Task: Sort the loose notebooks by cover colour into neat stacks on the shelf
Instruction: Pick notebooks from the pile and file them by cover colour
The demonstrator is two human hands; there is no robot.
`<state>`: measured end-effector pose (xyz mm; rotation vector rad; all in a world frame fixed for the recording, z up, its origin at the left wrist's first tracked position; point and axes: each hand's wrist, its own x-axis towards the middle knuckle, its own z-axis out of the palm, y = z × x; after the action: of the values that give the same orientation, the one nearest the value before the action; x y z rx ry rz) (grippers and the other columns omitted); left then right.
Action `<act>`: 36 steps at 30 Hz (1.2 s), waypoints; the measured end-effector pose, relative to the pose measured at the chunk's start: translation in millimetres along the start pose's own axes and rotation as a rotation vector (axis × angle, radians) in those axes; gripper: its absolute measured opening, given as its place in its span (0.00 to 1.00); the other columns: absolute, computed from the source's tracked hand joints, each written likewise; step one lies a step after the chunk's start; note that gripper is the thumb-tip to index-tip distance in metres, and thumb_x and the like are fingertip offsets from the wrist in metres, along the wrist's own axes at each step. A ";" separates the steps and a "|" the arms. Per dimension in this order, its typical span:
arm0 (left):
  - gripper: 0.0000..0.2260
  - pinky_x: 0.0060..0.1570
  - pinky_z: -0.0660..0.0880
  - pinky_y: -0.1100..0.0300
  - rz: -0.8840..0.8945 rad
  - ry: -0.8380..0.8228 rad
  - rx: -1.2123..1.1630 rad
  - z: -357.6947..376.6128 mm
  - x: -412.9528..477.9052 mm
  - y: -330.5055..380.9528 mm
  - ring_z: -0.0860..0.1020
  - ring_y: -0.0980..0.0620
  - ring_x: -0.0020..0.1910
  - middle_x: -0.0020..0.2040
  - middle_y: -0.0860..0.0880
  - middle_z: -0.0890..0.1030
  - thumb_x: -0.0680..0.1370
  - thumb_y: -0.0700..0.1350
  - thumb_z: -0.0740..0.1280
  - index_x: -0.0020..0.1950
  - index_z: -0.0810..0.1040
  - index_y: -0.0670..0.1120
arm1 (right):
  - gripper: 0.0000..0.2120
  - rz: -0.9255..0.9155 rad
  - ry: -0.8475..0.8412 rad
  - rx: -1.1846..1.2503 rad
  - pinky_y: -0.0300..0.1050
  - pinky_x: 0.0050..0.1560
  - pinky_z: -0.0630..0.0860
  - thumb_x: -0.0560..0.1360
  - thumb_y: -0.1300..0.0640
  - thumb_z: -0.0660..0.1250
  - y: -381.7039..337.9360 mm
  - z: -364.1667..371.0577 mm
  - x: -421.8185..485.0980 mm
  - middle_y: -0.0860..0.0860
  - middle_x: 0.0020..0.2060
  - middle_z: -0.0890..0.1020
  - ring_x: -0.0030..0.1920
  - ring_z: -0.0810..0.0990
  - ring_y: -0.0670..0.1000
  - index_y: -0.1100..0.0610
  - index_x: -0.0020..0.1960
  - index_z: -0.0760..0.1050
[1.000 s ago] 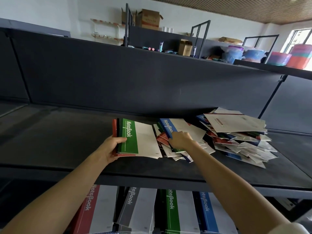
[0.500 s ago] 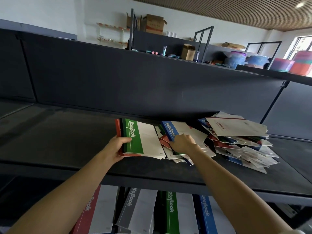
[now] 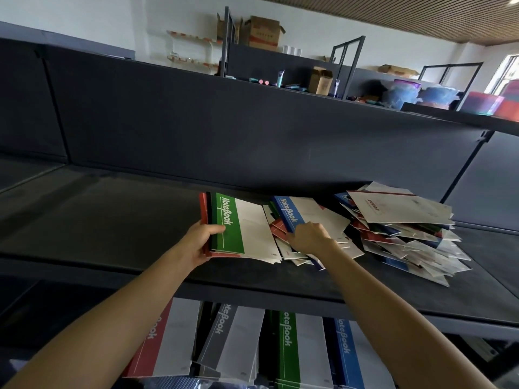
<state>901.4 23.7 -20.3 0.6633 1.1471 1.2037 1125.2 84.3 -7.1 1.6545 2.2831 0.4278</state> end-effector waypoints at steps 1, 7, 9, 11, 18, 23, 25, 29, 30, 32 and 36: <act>0.18 0.41 0.75 0.51 -0.001 0.002 0.005 0.1 -0.1 0.2 0.79 0.44 0.47 0.50 0.43 0.79 0.78 0.34 0.61 0.68 0.69 0.44 | 0.22 -0.004 0.005 -0.021 0.43 0.52 0.74 0.82 0.50 0.55 -1.8 -1.3 -1.6 0.58 0.64 0.74 0.60 0.76 0.56 0.62 0.70 0.63; 0.19 0.45 0.74 0.49 0.011 -0.013 0.026 -0.7 -1.2 0.5 0.78 0.42 0.50 0.55 0.42 0.78 0.78 0.34 0.61 0.68 0.68 0.44 | 0.21 -0.065 0.067 -0.126 0.44 0.57 0.74 0.81 0.54 0.58 -10.0 -3.9 1.4 0.58 0.65 0.74 0.62 0.75 0.56 0.63 0.70 0.63; 0.18 0.45 0.75 0.49 0.015 -0.019 0.028 -1.6 -3.6 1.2 0.78 0.43 0.50 0.53 0.43 0.78 0.78 0.35 0.61 0.68 0.68 0.44 | 0.22 -0.023 0.135 -0.094 0.43 0.56 0.75 0.81 0.54 0.58 -14.3 -3.1 3.3 0.58 0.64 0.74 0.61 0.77 0.55 0.65 0.71 0.60; 0.19 0.46 0.75 0.49 0.014 -0.023 0.018 -4.2 -4.5 0.5 0.78 0.42 0.50 0.52 0.43 0.78 0.78 0.35 0.61 0.68 0.68 0.45 | 0.24 0.057 0.138 -0.003 0.43 0.55 0.74 0.80 0.56 0.59 -13.8 -3.1 3.7 0.58 0.63 0.74 0.60 0.77 0.55 0.67 0.71 0.57; 0.18 0.42 0.74 0.49 0.027 -0.059 -0.074 -4.9 -9.6 -2.6 0.78 0.44 0.47 0.50 0.44 0.78 0.79 0.33 0.59 0.68 0.67 0.45 | 0.21 0.084 0.132 0.085 0.44 0.51 0.75 0.79 0.64 0.56 -31.5 -47.7 -10.7 0.59 0.59 0.77 0.57 0.79 0.56 0.62 0.72 0.63; 0.12 0.39 0.77 0.50 0.060 -0.103 -0.200 0.4 -13.9 -3.3 0.80 0.45 0.45 0.49 0.44 0.79 0.82 0.40 0.56 0.65 0.68 0.47 | 0.17 -0.189 0.227 0.155 0.46 0.45 0.71 0.79 0.63 0.56 -104.0 -86.0 -53.3 0.60 0.59 0.78 0.56 0.79 0.59 0.63 0.67 0.67; 0.10 0.32 0.80 0.55 0.081 -0.129 -0.211 -6.4 -17.3 -5.7 0.82 0.49 0.39 0.47 0.46 0.80 0.82 0.43 0.55 0.63 0.69 0.48 | 0.15 -0.255 0.221 0.238 0.44 0.43 0.68 0.81 0.57 0.56 -118.6 -86.9 -60.5 0.59 0.59 0.77 0.56 0.78 0.58 0.62 0.65 0.68; 0.15 0.32 0.80 0.54 0.094 -0.096 -0.188 -23.2 -19.0 -11.5 0.83 0.49 0.41 0.50 0.45 0.81 0.80 0.40 0.58 0.67 0.68 0.46 | 0.20 -0.318 0.091 0.505 0.44 0.45 0.73 0.81 0.45 0.53 -119.3 -77.1 -55.7 0.58 0.57 0.77 0.52 0.77 0.55 0.58 0.61 0.71; 0.17 0.33 0.80 0.54 0.099 -0.067 -0.179 -24.9 -20.2 -12.8 0.83 0.48 0.43 0.52 0.45 0.81 0.80 0.38 0.59 0.68 0.68 0.46 | 0.20 -0.334 0.066 0.556 0.44 0.46 0.74 0.81 0.45 0.52 -116.6 -74.7 -55.6 0.57 0.58 0.76 0.53 0.76 0.55 0.57 0.61 0.71; 0.19 0.39 0.80 0.51 0.108 -0.013 -0.180 -25.3 -22.3 -14.9 0.81 0.45 0.48 0.57 0.42 0.80 0.79 0.36 0.60 0.70 0.68 0.45 | 0.18 -0.309 0.058 0.687 0.43 0.48 0.72 0.81 0.47 0.54 -109.3 -68.4 -53.3 0.56 0.60 0.76 0.57 0.75 0.56 0.57 0.62 0.73; 0.13 0.39 0.76 0.52 0.132 0.095 -0.155 -21.0 -37.0 -12.2 0.80 0.47 0.46 0.52 0.46 0.80 0.80 0.38 0.60 0.64 0.70 0.47 | 0.19 0.033 0.140 0.871 0.46 0.50 0.72 0.79 0.50 0.59 -85.8 -47.1 -35.0 0.59 0.58 0.77 0.56 0.76 0.59 0.62 0.63 0.71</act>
<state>888.2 -18.1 -26.2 0.5758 1.0890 1.4344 1042.5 22.3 3.6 2.0548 2.7500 -0.5593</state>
